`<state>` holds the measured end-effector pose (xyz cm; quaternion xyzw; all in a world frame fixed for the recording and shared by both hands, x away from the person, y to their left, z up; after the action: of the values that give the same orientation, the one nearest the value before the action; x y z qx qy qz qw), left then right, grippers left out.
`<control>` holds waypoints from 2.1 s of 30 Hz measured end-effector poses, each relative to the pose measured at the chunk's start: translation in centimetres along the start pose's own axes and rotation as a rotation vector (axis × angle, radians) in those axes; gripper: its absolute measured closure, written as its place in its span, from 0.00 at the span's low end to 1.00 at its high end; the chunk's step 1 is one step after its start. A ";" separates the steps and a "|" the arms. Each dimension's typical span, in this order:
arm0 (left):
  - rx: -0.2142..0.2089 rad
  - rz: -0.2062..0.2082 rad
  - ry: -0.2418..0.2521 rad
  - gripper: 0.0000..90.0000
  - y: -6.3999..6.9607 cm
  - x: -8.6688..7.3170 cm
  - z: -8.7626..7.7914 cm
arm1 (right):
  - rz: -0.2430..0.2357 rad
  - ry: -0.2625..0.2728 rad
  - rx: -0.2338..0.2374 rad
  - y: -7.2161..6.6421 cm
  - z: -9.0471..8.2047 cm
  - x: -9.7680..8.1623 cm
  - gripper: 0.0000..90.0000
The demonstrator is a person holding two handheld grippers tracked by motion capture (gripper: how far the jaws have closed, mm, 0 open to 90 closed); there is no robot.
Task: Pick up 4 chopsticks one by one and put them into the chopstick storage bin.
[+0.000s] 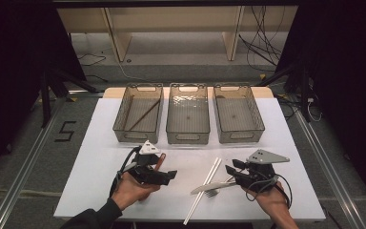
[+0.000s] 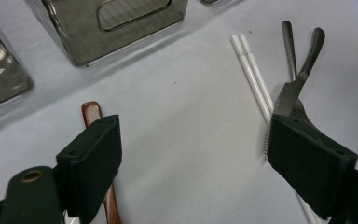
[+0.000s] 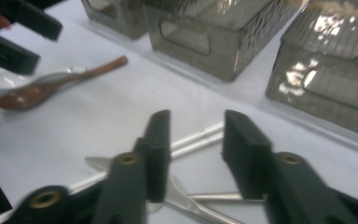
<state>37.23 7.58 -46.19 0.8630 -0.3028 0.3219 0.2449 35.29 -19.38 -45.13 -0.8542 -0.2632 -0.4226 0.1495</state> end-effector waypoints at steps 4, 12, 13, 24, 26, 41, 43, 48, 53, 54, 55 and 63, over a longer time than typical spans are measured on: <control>-0.001 0.000 0.011 0.19 -0.2 0.0 -0.2 | -0.027 -0.068 0.006 0.4 1.2 -0.6 0.96; 0.004 0.000 0.008 0.19 -0.7 -0.2 -0.6 | -0.107 -0.180 0.023 0.0 4.4 -1.0 1.00; 0.005 -0.001 0.011 0.19 -0.8 -0.2 -0.6 | -0.116 -0.196 0.023 0.0 4.8 -1.1 1.00; 0.003 0.001 0.019 0.19 -1.1 -0.4 -0.9 | -0.159 -0.289 0.022 -0.1 7.6 -1.8 1.00; 0.003 -0.002 0.023 0.19 -1.1 -0.4 -0.9 | -0.170 -0.300 0.028 -0.2 8.0 -1.8 1.00; 0.008 0.002 0.017 0.19 -1.3 -0.4 -1.0 | -0.215 -0.339 0.048 -1.5 9.9 -1.9 1.00; 0.008 0.003 0.016 0.19 -1.3 -0.5 -1.0 | -0.218 -0.333 0.046 -1.8 10.2 -1.7 1.00; 0.013 0.002 0.010 0.19 -1.5 -0.6 -0.7 | -0.225 -0.331 0.052 -2.3 10.9 -1.2 1.00; 0.012 0.003 -0.007 0.19 -1.5 -0.8 -0.5 | -0.230 -0.326 0.064 -2.8 11.3 -1.0 1.00; 0.012 0.005 -0.007 0.19 -1.5 -0.8 -0.5 | -0.237 -0.324 0.064 -2.9 11.4 -0.9 1.00; 0.012 0.005 -0.008 0.19 -1.5 -0.8 -0.4 | -0.232 -0.323 0.066 -3.0 11.5 -0.9 1.00; 0.011 0.012 -0.022 0.19 -1.5 -1.0 -0.2 | -0.238 -0.323 0.084 -3.6 11.9 -0.6 1.00</control>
<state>37.54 9.07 -47.13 0.8660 -0.3087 0.3156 0.2349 40.55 -10.96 -52.62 -0.8668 -0.4002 -0.2835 0.0901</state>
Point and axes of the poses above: each handheld gripper's, and its own axes: z roughly forward along the jaws, x roughly out of its top, y roughly to its right, the point moved 6 cm from there along z, roughly forward along the jaws, and after that the axes turned 4 degrees about -x, right-handed, at the moved point
